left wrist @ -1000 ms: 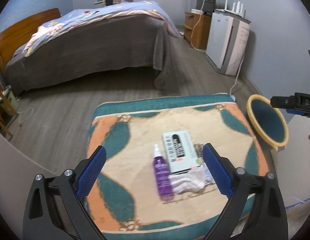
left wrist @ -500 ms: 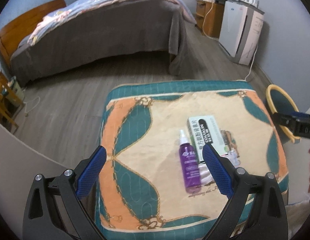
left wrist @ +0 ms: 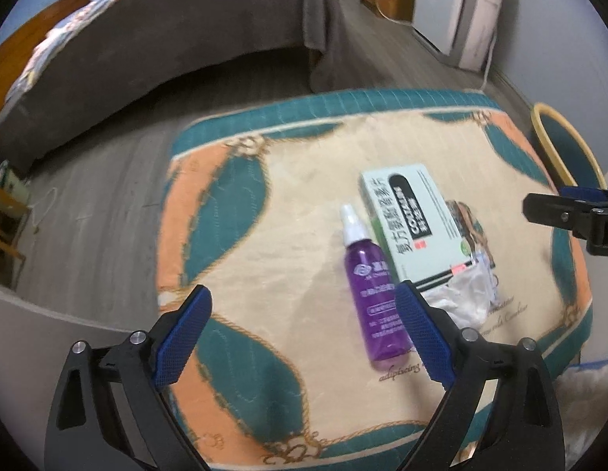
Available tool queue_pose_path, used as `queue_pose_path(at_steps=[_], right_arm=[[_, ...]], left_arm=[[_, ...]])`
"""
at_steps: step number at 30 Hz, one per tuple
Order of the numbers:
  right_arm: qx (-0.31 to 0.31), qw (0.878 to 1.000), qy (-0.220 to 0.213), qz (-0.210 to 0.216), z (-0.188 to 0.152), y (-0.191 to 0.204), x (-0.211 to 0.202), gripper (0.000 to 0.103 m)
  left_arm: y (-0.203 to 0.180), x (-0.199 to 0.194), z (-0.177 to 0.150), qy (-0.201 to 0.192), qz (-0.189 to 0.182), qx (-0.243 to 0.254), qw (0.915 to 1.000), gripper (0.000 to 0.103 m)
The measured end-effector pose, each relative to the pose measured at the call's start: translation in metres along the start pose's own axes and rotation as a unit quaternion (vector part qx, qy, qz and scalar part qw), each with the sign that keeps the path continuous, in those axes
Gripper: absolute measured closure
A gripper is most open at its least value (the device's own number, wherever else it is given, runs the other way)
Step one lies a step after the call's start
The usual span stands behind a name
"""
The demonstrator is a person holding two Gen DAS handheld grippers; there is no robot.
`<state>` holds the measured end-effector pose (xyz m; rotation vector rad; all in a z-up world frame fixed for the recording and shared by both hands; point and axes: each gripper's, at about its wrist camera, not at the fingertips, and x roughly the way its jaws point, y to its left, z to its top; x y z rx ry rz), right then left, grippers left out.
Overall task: Collect trash
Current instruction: 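Move both open grippers back over the items on the mattress, then grasp the purple spray bottle with the left gripper while the right gripper grasps the white tissue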
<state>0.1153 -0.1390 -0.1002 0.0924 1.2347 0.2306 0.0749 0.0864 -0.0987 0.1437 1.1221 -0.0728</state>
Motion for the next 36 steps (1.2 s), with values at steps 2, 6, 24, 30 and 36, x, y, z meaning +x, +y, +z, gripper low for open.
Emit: queue_pose_path(at_steps=[2,6,24,30,36], right_arm=[[-0.007,1.000,0.006,0.002,-0.001,0.002,0.003,0.014],[-0.019,1.000,0.013,0.005,-0.001,0.005,0.007,0.021],[-0.065,0.994,0.080,0.044,-0.016,0.037,0.038,0.044],[-0.084,0.987,0.118,0.068,-0.027,0.050,0.052,0.089],[-0.078,0.989,0.096,0.084,-0.019,0.046,0.036,0.099]], left_arm=[[-0.008,0.010,0.000,0.012,-0.009,0.008,0.9999,0.015],[-0.020,0.029,0.000,0.036,-0.016,0.016,0.9991,0.029],[0.014,0.063,-0.014,0.084,-0.038,-0.042,0.9949,0.069],[0.018,0.061,-0.013,0.076,-0.042,-0.042,0.9954,0.061],[0.010,0.059,-0.010,0.072,-0.033,-0.018,0.9967,0.070]])
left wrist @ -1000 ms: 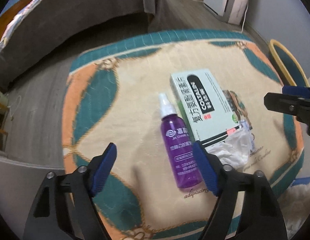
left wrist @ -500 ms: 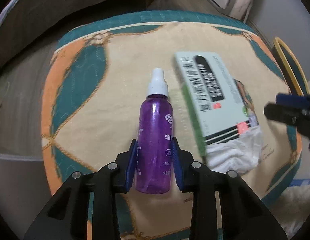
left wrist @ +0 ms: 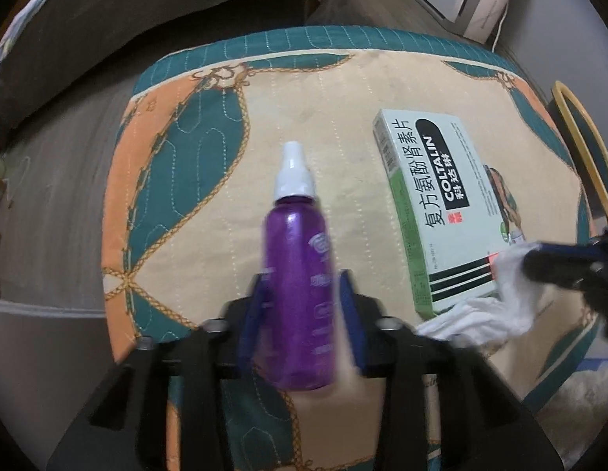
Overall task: Collect trash
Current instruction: 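Grasp the purple spray bottle with the left gripper while the right gripper grasps the white tissue, then carry the spray bottle and tissue with both grippers over the bin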
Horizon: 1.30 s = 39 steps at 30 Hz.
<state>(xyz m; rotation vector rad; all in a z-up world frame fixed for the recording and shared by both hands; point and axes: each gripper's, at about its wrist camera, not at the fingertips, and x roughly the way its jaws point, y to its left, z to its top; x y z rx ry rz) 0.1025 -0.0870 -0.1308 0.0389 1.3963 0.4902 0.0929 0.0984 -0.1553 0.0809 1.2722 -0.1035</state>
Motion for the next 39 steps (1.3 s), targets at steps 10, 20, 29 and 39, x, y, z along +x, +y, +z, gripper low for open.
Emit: queue_pose_path(at_steps=[10,20,29,39], right_arm=[[0.003,0.997,-0.072,-0.004,0.007,-0.001,-0.060,0.099],[0.046,0.989,-0.139,-0.027,0.006,-0.038,-0.115,0.099],[0.075,0.979,-0.171,-0.078,-0.001,-0.085,-0.146,0.099],[0.098,0.972,-0.191,-0.091,-0.014,-0.127,-0.168,0.099]], left_arm=[[0.002,-0.037,0.012,-0.072,-0.004,-0.030,0.9969,0.070],[-0.056,-0.087,0.026,-0.139,-0.028,0.016,0.9897,0.070],[-0.117,-0.097,0.029,-0.150,-0.046,0.083,0.9842,0.070],[-0.162,-0.092,0.030,-0.144,-0.051,0.117,0.9812,0.070]])
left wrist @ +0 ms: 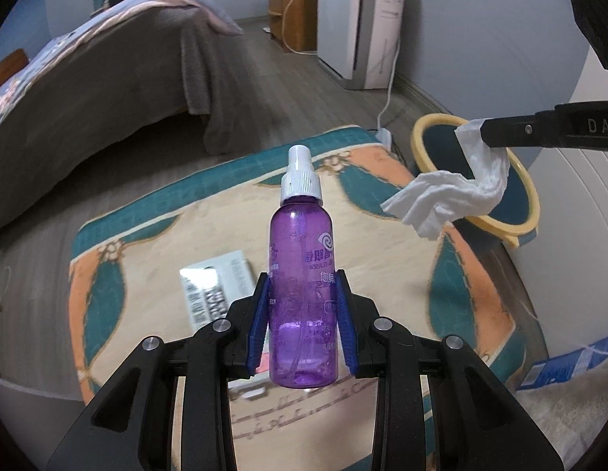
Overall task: Collect trash
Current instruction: 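Carry the spray bottle and tissue with both grippers over the bin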
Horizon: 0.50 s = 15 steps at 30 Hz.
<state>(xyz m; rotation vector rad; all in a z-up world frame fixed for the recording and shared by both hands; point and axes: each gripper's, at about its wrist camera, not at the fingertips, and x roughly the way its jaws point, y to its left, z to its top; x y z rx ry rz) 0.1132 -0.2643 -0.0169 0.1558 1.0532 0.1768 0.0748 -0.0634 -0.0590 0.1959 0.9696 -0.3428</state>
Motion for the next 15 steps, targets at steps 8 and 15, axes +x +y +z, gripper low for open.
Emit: queue_pose_path(at_steps=[8,15], right_arm=[[0.032,0.999,-0.015,-0.017,0.004,-0.047,-0.012,0.099],[0.051,0.997,-0.032,-0.045,0.010,-0.094,-0.024,0.099]], left_arm=[[-0.033,0.011,0.009,0.003,-0.016,0.026,0.9995,0.070],[-0.060,0.014,0.012,0.000,-0.035,0.054,0.9979,0.070]])
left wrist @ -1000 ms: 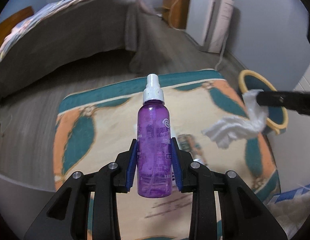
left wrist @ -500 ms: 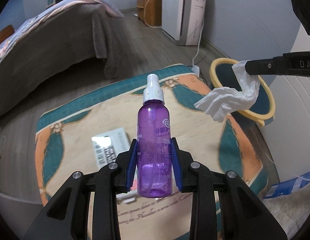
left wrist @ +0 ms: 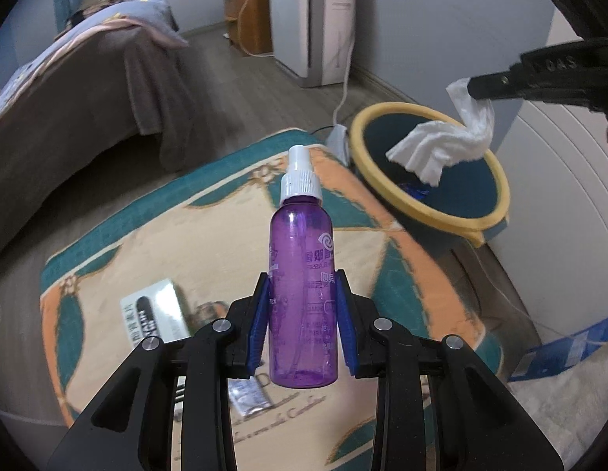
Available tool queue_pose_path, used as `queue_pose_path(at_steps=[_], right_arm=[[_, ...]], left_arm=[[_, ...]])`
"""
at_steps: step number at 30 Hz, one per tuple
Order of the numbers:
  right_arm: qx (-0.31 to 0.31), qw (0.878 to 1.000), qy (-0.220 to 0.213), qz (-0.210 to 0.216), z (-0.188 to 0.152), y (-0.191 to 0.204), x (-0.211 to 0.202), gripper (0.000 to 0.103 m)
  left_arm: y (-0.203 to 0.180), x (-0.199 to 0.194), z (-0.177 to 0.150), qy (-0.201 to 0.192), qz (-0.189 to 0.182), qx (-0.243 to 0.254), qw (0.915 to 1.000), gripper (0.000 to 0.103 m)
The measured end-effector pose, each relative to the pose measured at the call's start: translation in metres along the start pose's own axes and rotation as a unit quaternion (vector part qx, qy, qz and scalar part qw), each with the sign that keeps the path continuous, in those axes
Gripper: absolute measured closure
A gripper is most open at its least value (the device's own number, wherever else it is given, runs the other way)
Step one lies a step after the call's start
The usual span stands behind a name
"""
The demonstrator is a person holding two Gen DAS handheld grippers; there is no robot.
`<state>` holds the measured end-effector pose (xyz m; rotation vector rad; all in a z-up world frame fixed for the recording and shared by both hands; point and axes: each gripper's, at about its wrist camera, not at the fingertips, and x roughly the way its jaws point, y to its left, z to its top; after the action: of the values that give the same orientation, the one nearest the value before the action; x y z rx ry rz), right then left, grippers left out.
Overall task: Collect trash
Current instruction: 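Carry the spray bottle and tissue with both grippers over the bin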
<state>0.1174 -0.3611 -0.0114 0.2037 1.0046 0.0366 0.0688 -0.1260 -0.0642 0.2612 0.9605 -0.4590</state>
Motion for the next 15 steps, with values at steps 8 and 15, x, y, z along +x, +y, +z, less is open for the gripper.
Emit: queue_pose_path(at_steps=[8,15], right_arm=[[0.047,0.999,-0.008,-0.006,0.007,-0.049,-0.002,0.099],[0.109,0.994,-0.006,0.001,0.007,-0.097,0.003,0.099]], left_arm=[[-0.026,0.009,0.011,0.009,-0.011,0.024,0.9996,0.070],[-0.052,0.024,0.033,0.014,-0.040,0.029,0.9987,0.070]])
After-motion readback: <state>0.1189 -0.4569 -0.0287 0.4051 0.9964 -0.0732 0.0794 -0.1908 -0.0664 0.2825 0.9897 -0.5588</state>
